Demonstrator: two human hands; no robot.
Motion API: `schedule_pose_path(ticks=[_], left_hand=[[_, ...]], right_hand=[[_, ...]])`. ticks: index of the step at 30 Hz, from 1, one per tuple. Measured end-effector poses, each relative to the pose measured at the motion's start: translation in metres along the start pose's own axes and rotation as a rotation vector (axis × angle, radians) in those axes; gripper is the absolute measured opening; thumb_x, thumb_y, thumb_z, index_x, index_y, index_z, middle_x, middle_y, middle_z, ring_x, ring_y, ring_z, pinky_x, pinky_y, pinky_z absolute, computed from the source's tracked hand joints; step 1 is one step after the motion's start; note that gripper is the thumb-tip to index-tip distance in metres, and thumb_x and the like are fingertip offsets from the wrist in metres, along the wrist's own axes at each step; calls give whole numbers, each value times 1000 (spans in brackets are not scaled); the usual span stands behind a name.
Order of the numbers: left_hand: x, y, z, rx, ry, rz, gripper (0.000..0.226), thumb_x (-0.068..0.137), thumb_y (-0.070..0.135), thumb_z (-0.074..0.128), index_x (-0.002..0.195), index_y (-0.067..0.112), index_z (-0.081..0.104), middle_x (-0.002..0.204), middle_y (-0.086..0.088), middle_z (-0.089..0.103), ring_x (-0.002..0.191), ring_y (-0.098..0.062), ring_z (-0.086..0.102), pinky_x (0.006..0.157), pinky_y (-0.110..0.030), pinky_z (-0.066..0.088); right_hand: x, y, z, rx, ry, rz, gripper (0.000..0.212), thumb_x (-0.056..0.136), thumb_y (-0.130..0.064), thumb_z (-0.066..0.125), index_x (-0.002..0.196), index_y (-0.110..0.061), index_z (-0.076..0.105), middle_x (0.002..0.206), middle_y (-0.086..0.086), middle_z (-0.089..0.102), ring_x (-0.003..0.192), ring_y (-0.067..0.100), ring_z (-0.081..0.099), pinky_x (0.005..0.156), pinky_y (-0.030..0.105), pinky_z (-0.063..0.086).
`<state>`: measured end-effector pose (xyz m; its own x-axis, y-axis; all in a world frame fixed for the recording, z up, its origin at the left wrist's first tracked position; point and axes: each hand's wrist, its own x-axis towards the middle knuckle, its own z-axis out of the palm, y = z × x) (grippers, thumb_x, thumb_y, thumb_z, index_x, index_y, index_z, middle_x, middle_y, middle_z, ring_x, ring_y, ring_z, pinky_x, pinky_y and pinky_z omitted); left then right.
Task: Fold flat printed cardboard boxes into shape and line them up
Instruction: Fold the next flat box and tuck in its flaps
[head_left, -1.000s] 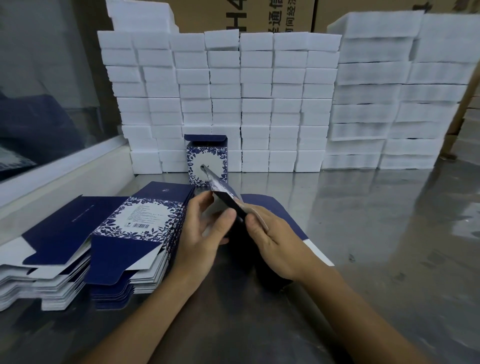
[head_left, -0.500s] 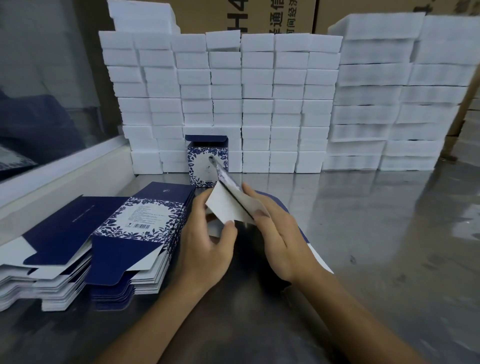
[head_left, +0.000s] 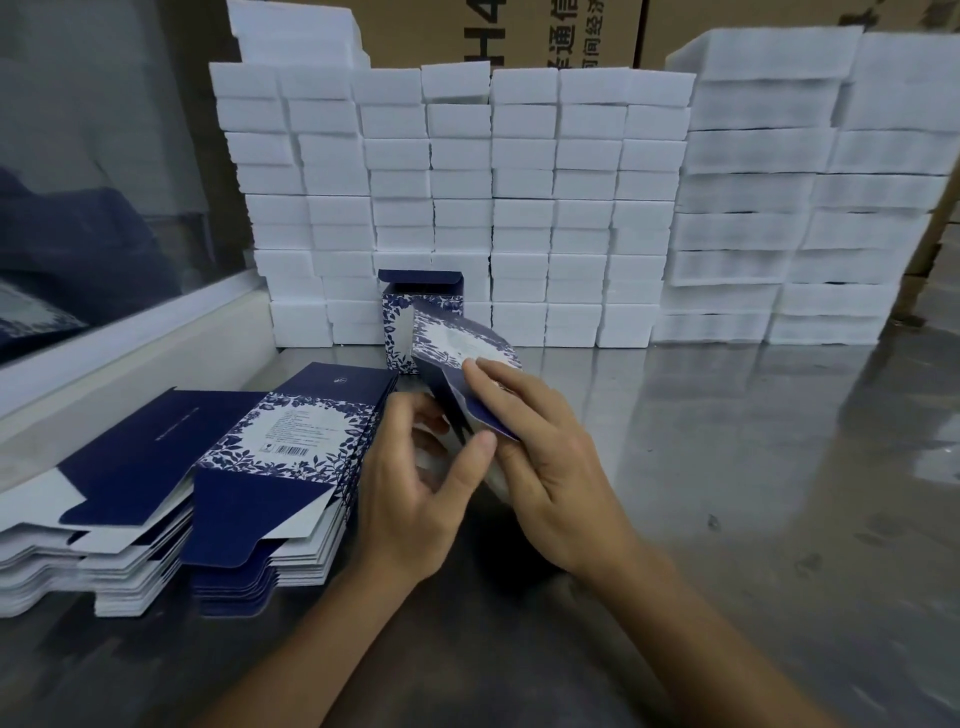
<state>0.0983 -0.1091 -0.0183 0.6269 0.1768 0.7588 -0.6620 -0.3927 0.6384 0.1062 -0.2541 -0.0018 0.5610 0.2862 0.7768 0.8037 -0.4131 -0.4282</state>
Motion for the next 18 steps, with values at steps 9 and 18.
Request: schedule_pose_path(ticks=[9,18], left_hand=[[1,-6,4,254,77,-45,36,76,47,68,97,31,44,86,13,56,73,-7,58,57,-35,50],[4,-23,-1,314,65,-78,17,94,32,39,82,19,39,57,-5,55,52,-23,55,50,-41,43]], right_hand=[[2,7,-2,41,237,50,38,97,-7,54,132,-17,64,142,7,51,132,16,50,106,30,44],[1,27,-13,110,405,293,14,101,-23,55,109,-29,65,119,-4,60,115,7,58,89,28,50]])
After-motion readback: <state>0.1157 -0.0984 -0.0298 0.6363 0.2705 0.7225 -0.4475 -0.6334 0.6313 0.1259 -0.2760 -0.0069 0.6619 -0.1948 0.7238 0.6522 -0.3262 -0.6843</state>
